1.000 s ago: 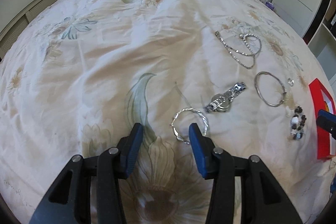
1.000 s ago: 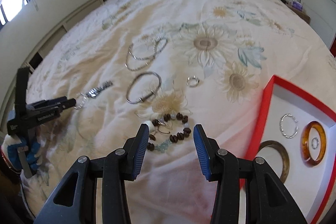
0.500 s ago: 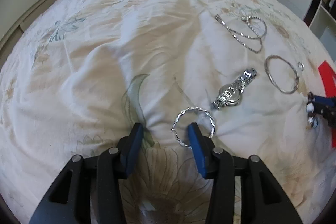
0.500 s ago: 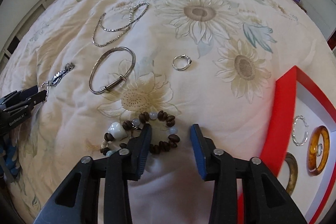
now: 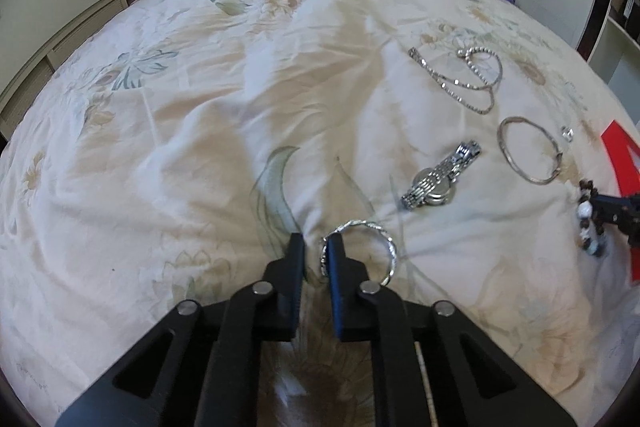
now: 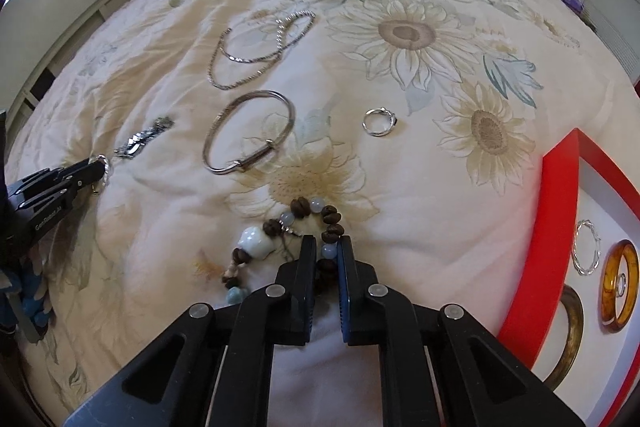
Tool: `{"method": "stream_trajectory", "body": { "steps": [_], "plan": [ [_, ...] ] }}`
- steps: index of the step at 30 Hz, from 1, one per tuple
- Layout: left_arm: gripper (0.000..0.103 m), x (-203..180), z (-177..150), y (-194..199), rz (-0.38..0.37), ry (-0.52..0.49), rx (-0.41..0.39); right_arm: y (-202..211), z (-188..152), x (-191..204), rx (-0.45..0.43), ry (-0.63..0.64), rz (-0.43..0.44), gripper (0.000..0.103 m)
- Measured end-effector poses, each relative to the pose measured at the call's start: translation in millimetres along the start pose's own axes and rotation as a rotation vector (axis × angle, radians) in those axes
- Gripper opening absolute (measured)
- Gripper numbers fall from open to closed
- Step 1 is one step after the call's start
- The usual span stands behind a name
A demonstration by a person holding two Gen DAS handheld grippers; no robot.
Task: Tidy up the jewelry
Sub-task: 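Grasp the beaded bracelet with the right tool while the left tool grasps the second twisted hoop, then carry the beaded bracelet and hoop into the red box and release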
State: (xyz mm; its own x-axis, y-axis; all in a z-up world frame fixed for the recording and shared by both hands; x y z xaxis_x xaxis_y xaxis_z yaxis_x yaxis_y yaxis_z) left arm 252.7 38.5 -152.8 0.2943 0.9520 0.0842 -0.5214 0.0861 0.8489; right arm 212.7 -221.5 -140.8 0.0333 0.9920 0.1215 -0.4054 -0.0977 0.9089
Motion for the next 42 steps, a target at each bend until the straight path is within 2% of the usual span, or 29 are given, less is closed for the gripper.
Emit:
{"method": "stream_trajectory", "body": {
  "steps": [12,28,34,39,42],
  "plan": [
    [0.003,-3.7,0.9,49.7,-0.004,0.029,-0.046,65.9,-8.9,22.7,-0.102,0.034,0.070,0.010],
    [0.003,-24.8,-25.7,154.0,0.001,0.024,-0.150,162.5,-63.6,54.1,-0.209,0.081,0.143,0.010],
    [0.003,-67.0,-15.6,174.5,-0.049,-0.015,-0.175,194.1,-76.1,30.2,-0.266,0.051,0.141,0.010],
    [0.003,-133.3,9.1,174.4,-0.127,-0.091,-0.181,209.1,-76.1,-14.4,-0.299,0.011,0.103,0.010],
    [0.003,-185.4,26.9,165.7,-0.183,-0.155,-0.178,212.2,-72.0,-51.2,-0.311,-0.027,0.072,0.010]
  ]
}}
Point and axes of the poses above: each gripper's, at about its wrist camera, not at the fingertips, and y roughly against the way its jaws point, x to its left, z to its top, the point moved 5 cm from there along -y, roughly the way its jaws point, and after that the axes turned 8 degrees about -y, right-handed, at the moved point
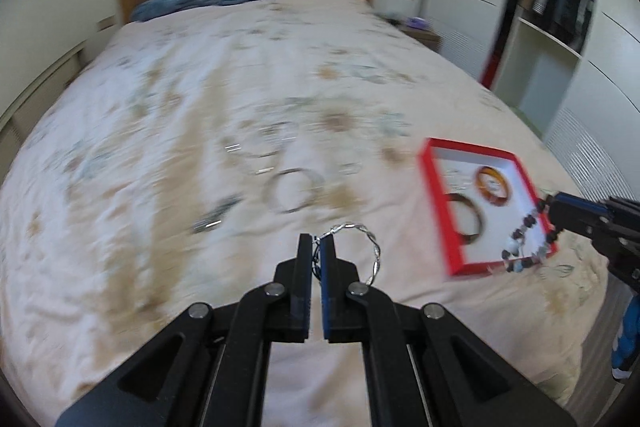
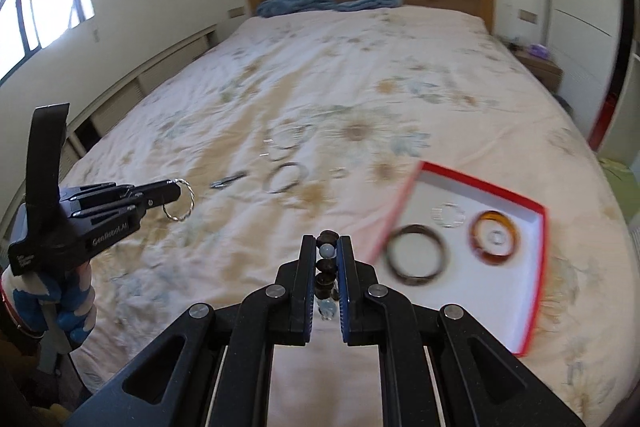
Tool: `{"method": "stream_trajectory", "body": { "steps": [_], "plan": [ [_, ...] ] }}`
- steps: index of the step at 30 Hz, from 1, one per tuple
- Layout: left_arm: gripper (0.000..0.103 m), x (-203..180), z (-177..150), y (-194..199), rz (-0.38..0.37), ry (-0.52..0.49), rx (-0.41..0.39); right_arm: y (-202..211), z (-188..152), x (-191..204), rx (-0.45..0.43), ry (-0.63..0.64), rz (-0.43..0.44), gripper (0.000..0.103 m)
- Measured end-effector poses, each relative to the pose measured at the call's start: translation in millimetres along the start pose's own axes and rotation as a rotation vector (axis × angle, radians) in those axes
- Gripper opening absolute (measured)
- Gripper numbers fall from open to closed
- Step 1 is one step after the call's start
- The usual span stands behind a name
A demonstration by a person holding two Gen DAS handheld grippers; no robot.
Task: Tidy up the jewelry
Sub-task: 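Carry the beaded bracelet and hoop into the red box and release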
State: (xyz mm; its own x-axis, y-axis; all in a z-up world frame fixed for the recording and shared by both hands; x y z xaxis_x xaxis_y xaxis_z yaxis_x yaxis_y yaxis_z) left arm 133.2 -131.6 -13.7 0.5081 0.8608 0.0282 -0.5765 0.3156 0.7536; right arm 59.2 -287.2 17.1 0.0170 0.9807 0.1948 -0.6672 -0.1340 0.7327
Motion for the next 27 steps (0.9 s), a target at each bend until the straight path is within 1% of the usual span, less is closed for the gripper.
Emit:
{"method": "stream_trajectory", "body": {
  "steps": [2,5,8,9,12,18,22,27],
  "plan": [
    [0.003,-26.4,12.6,-14.4,-0.042,-0.026,0.007,-2.1,3.7,-29.8,-0.002,-0.027,-0.030,0.010],
    [0.003,-76.3,31.3,-45.3,-0.111,-0.084,0.029,-10.1,5.1,-66.5,0.007,-0.066,-0.060,0.010],
    [0.003,-115.3,39.7,-71.7,-0.160,-0.128,0.054,-25.3,2.3,-107.0,0.030,-0.116,-0.084,0.010],
    [0.003,-131.1,41.6,-83.7,-0.179,-0.146,0.068,-29.8,0.5,-116.6,0.038,-0.127,-0.088,0.010],
    [0.003,-160.6,41.7,-109.6,-0.218,-0.176,0.103,-47.0,-8.3,-141.9,0.068,-0.159,-0.101,0.010],
    [0.003,-196.6,28.2,-140.9,-0.278,-0.226,0.164,-69.8,-26.3,-173.7,0.109,-0.191,-0.124,0.010],
    [0.003,-204.6,14.6,-152.8,-0.276,-0.260,0.201,-78.7,-34.6,-184.7,0.131,-0.200,-0.127,0.010],
    [0.003,-207.8,12.0,-154.8,-0.275,-0.269,0.210,-82.0,-44.0,-188.8,0.154,-0.209,-0.120,0.011]
  ]
}}
Point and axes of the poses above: each gripper's, at about its wrist camera, not at the fingertips, and y roughly against the way its jaws point, x to its left, z to its top, the point moved 5 cm from there along -y, roughly the way its jaws point, and after that the axes turned 8 degrees about -y, right-handed, at the moved point
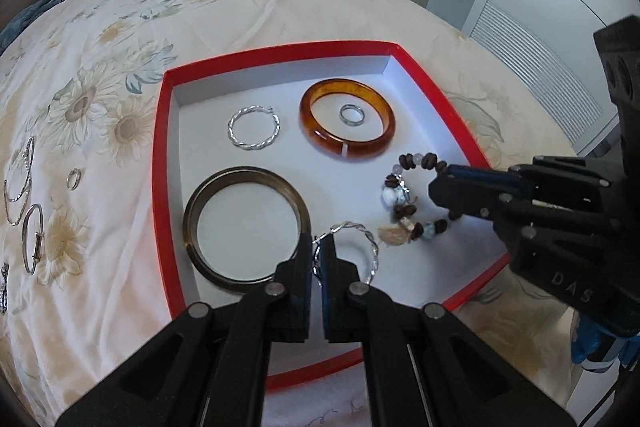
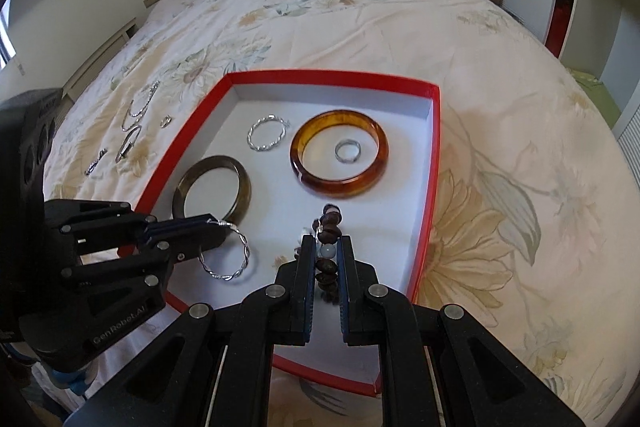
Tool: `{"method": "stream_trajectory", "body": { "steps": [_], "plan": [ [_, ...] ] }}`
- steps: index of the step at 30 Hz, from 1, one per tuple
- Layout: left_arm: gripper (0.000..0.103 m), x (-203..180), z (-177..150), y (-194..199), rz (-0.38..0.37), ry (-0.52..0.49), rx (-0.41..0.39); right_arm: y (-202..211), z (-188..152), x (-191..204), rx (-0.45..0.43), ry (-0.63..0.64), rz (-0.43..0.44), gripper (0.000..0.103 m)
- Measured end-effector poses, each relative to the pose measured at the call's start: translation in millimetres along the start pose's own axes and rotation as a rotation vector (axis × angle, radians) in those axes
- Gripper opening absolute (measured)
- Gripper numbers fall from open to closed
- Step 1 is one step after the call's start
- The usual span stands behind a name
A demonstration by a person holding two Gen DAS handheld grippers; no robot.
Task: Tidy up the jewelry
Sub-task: 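Carry the beaded bracelet and hoop into the red box and release, then withdraw both tools from the red box back over the bed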
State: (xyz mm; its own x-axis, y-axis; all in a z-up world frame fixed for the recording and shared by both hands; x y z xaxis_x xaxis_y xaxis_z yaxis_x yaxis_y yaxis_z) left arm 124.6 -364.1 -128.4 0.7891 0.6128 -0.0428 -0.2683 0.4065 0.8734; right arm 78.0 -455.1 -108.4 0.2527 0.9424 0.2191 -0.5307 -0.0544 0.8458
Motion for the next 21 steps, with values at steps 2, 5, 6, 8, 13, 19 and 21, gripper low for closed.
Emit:
{"method": "stream_trajectory", "body": {
  "steps": [2,5,6,8,13,19,21],
  "plan": [
    [0.005,0.3,-1.9,-1.5,0.002,0.007,0.012,0.7,-3.9,-0.5,0.004,0.000,-0.007,0.011],
    [0.005,1.8,-5.7,-2.6,0.007,0.016,0.024,2.6,-7.2,-1.8,0.009,0.001,-0.023,0.014],
    [0.005,2.9,-6.9,-1.8,0.005,0.025,0.026,3.3,-8.0,-2.9,0.011,0.000,-0.026,0.016],
    [0.006,4.6,-8.4,1.3,0.002,0.039,0.026,6.5,-11.2,-3.7,0.014,-0.004,-0.033,0.022],
    [0.024,5.1,-8.2,21.4,0.013,0.054,0.001,24.2,-17.3,-2.0,0.000,-0.011,-0.042,0.030],
    [0.031,5.5,-10.0,66.1,0.060,0.075,-0.060,63.5,-21.8,16.0,-0.058,0.002,-0.028,0.032],
    [0.032,5.6,-13.2,84.5,0.087,0.083,-0.083,78.2,-24.7,25.2,-0.082,0.008,-0.025,0.034]
  ]
}}
Point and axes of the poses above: each gripper's, at about its wrist camera, not at the fingertips, and y roughly against the way its jaws point, x to its left, z to its top, the point moved 5 cm from there along -y, roughly the way its jaws point, and after that the axes turned 8 degrees about -y, right-handed, at the moved point
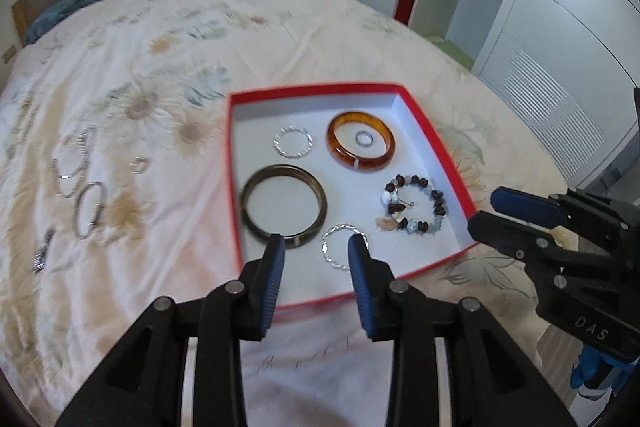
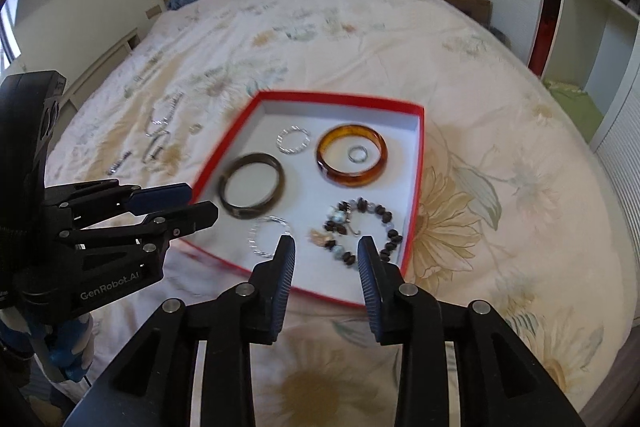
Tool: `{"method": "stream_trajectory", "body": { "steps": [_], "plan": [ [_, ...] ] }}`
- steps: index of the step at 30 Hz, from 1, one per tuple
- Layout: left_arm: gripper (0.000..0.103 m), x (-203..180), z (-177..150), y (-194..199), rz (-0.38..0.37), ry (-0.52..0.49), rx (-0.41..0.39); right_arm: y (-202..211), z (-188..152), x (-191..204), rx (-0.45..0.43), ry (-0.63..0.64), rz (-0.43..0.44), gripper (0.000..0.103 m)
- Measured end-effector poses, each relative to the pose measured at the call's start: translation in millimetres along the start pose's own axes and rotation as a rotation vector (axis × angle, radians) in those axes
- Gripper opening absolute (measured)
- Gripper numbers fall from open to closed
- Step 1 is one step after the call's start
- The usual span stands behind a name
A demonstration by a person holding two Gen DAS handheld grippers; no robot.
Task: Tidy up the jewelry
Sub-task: 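Withdraw both tools from the red box back over the bed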
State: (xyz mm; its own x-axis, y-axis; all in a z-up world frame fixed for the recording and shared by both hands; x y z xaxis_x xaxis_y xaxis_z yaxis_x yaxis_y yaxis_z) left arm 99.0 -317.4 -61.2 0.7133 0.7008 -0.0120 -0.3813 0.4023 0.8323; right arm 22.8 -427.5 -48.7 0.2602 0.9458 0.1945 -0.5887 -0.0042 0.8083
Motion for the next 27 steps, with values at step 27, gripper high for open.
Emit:
{"method": "stream_trajectory", "body": {
  "steps": [27],
  "plan": [
    [0.049,30.8,-69.6,162.0,0.247,0.058,-0.209,113.9,-34.1,110.8,-0.140,0.136,0.037,0.053]
  ]
}}
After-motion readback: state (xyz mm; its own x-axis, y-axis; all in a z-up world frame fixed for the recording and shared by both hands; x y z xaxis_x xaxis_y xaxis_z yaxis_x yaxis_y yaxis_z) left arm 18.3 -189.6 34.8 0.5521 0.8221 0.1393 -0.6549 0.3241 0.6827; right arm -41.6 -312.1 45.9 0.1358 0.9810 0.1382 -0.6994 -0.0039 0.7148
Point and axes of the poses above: each gripper's, at about its wrist camera, not at the fingertips, and y roughly against the way its jaws point, x to its left, z to its top, the point moved 5 cm from there along -y, roughly the way its jaws point, and after that the axes turned 8 degrees about -y, right-handed, at the moved point
